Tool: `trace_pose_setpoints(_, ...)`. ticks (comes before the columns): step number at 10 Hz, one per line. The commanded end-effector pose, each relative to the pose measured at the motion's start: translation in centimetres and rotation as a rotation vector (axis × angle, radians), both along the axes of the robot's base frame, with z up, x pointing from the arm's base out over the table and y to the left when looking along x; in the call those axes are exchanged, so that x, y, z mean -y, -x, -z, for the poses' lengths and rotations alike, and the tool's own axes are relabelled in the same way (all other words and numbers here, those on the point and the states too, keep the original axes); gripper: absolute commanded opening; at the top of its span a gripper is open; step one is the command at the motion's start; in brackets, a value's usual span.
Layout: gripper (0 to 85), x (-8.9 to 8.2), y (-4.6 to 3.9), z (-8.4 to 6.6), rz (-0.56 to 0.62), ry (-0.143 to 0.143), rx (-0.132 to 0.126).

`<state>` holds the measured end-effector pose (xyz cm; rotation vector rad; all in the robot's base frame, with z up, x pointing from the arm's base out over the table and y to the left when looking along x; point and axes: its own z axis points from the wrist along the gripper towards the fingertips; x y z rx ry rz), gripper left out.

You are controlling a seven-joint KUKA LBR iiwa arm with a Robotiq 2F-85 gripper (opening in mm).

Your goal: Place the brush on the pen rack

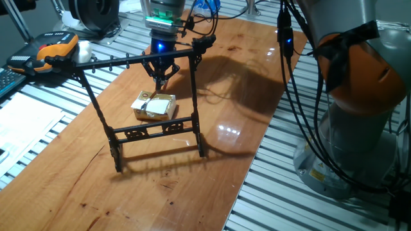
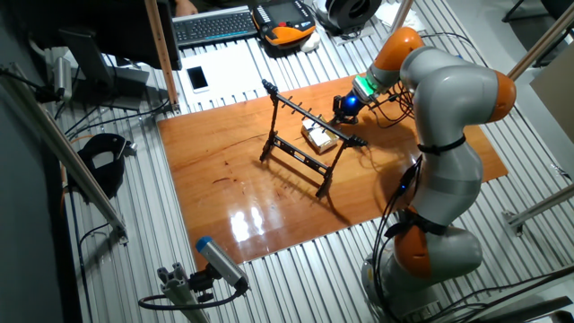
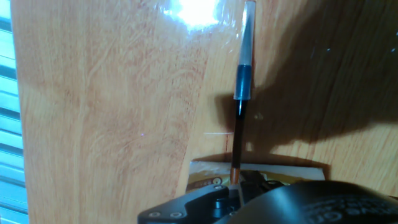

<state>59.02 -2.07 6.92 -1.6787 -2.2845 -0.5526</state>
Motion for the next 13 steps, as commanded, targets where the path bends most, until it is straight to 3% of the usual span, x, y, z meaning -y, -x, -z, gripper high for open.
trace_pose_setpoints(1, 0.0, 0.02, 0.0, 0.05, -0.003, -0.007, 0.001)
trace_pose_setpoints(2, 0.0, 0.01, -0.01, 0.03, -0.003, -0.011, 0.003)
trace_pose_setpoints(3, 17.0, -0.03, -0.03, 0.02, -0.003, -0.01, 0.001)
trace_pose_setpoints(4, 17.0, -0.09, -0.06, -0.02, 0.01, -0.009, 0.0)
trace_pose_setpoints(5, 34.0, -0.13, -0.06, -0.09, 0.019, 0.0, -0.001)
trace_pose_setpoints(11, 34.0, -0.04, -0.02, -0.04, 0.107, 0.015, -0.014)
trace_pose_setpoints(13, 34.0, 0.02, -0.02, 0.07, 0.122, 0.03, -0.009)
